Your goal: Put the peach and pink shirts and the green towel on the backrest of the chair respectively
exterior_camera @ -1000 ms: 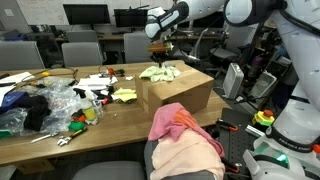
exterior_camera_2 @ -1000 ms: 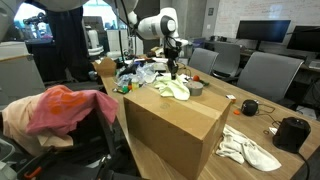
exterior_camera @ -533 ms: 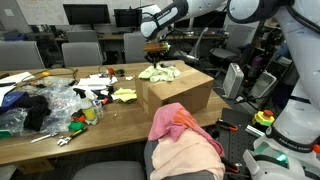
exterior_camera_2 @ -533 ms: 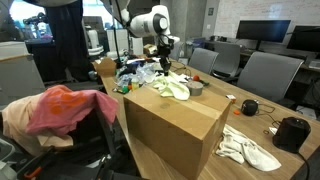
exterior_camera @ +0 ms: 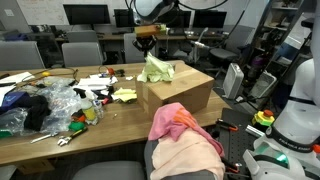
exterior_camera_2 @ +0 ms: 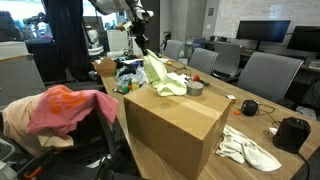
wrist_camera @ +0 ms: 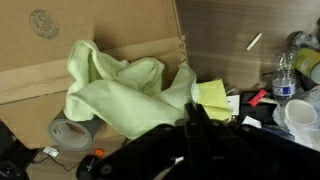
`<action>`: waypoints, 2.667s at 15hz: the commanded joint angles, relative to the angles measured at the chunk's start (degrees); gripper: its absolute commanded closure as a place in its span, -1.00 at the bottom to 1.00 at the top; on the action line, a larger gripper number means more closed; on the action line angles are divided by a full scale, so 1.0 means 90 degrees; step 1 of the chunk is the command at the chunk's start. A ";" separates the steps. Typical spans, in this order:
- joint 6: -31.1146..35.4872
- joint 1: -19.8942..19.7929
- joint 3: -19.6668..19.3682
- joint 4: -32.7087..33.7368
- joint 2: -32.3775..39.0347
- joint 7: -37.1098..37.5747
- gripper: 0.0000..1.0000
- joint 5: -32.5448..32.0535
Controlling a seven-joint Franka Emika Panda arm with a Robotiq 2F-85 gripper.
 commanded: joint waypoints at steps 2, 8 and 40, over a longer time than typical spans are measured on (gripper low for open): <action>-0.0252 0.0127 0.0391 -0.0895 -0.1265 -0.0180 0.99 -0.0232; -0.1469 0.0012 0.0909 -0.0967 -0.1929 -0.0890 0.99 0.0492; -0.4493 0.0939 0.2838 0.0442 -0.2590 -0.1687 0.99 0.0602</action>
